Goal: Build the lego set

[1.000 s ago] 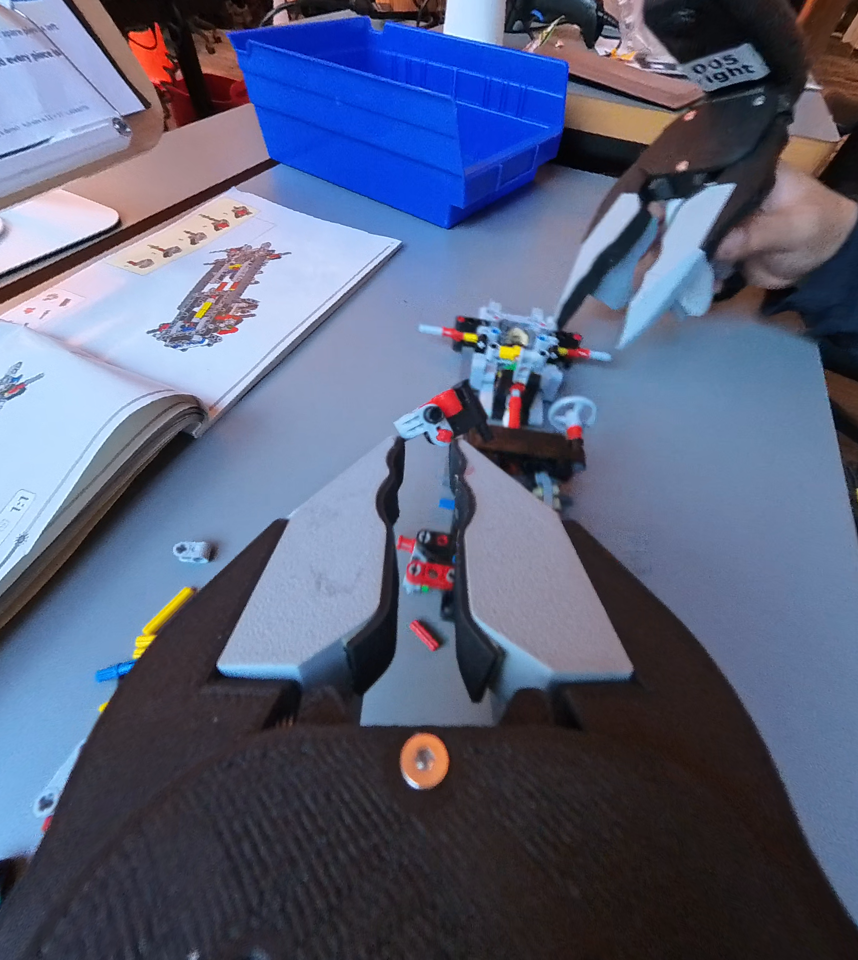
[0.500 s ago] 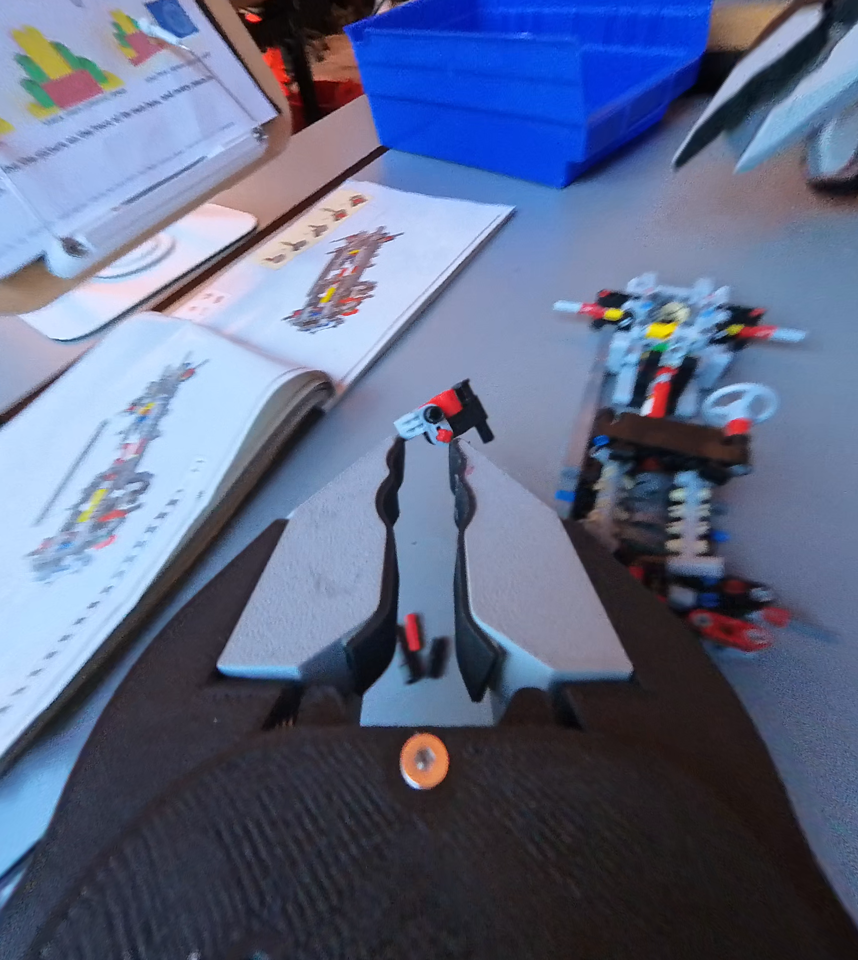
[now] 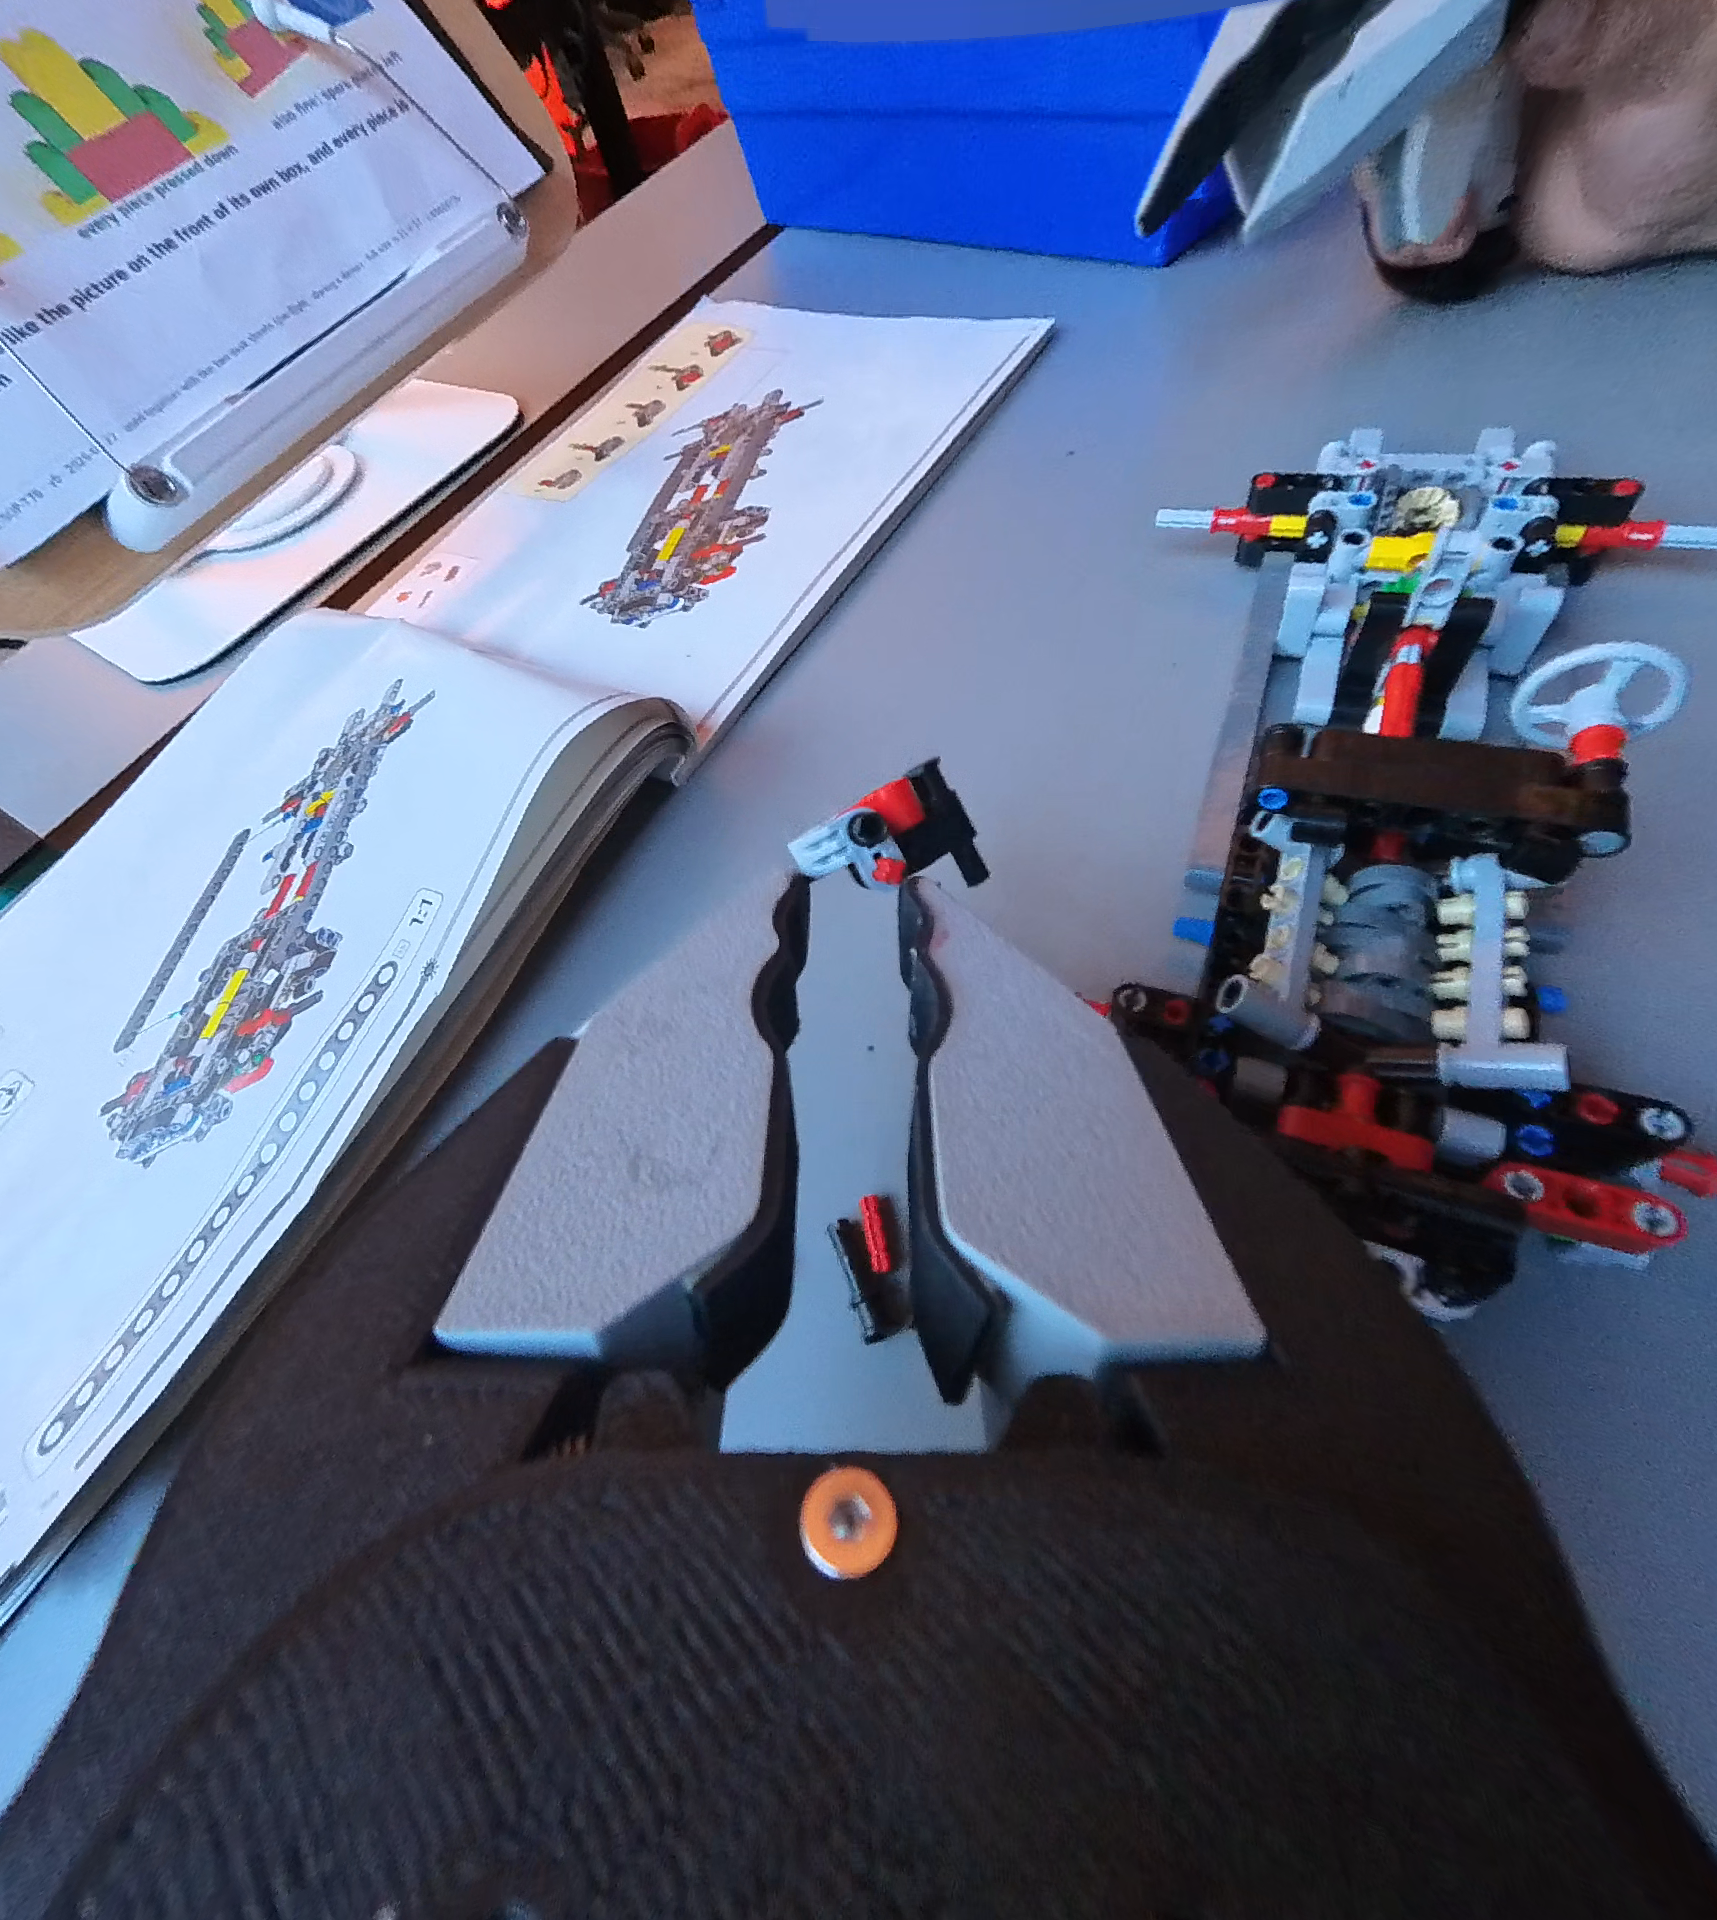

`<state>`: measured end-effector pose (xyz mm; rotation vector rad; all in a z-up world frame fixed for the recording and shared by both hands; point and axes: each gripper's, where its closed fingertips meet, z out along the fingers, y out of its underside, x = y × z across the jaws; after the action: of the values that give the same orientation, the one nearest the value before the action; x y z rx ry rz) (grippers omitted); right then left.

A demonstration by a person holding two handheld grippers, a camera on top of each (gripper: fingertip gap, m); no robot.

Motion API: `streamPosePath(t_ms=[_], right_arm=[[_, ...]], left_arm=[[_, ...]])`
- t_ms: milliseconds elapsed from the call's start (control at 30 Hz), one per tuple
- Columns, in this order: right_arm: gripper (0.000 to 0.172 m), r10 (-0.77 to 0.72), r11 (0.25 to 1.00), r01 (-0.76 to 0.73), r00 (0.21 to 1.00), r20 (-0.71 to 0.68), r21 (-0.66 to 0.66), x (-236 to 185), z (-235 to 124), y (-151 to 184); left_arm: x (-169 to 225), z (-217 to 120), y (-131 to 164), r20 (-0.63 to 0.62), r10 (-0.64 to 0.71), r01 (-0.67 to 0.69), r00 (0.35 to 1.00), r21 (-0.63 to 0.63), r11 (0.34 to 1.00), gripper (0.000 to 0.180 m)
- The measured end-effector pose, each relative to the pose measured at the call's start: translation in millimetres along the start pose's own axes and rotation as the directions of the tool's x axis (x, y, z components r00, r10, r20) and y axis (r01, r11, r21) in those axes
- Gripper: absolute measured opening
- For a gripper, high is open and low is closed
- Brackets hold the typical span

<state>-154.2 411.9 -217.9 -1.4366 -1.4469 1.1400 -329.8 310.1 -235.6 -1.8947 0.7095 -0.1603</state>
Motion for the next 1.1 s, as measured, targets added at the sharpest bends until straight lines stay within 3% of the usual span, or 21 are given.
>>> streamPosePath(t_ms=[100, 233, 367, 567, 633, 767, 967, 1100], right_arm=[[0.028, 0.027, 0.999, -0.025, 0.998, 0.054, -0.030, -10, 5, 4], [0.027, 0.032, 0.999, -0.032, 0.999, 0.001, -0.016, -4, 3, 3], [0.028, 0.033, 0.999, -0.036, 0.997, -0.076, -0.039, 5, 4, 7], [0.029, 0.024, 0.997, -0.032, 0.993, -0.112, -0.067, 7, 8, 10], [0.029, 0.016, 0.996, -0.026, 0.993, -0.113, -0.086, 5, 10, 13], [0.028, -0.026, 0.993, 0.012, 0.994, -0.111, -0.121, 0, 14, 17], [0.028, -0.088, 0.989, 0.083, 0.995, -0.037, -0.121, -19, 18, 16], [0.029, -0.085, 0.992, 0.090, 0.995, 0.054, -0.094, -31, 19, 12]], left_arm=[[1, 2, 2, -0.013, -0.019, 0.018, 1.000, -0.015, 1.000, 0.015], [-5, -4, -4, 0.047, 0.037, -0.037, 0.998, 0.001, 0.999, 0.015], [-1, -2, -5, 0.032, 0.020, -0.020, 0.999, -0.003, 1.000, 0.015], [8, -3, -3, 0.048, 0.121, -0.117, 0.992, -0.081, 0.990, 0.015], [9, -6, -9, 0.097, 0.142, -0.136, 0.985, -0.068, 0.988, 0.015], [38, -6, -34, 0.082, 0.181, -0.183, 0.980, 0.013, 0.983, 0.015], [61, 27, -40, 0.043, 0.257, -0.253, 0.965, -0.090, 0.963, 0.015], [55, 52, -50, -0.022, 0.160, -0.162, 0.987, -0.155, 0.974, 0.015]])
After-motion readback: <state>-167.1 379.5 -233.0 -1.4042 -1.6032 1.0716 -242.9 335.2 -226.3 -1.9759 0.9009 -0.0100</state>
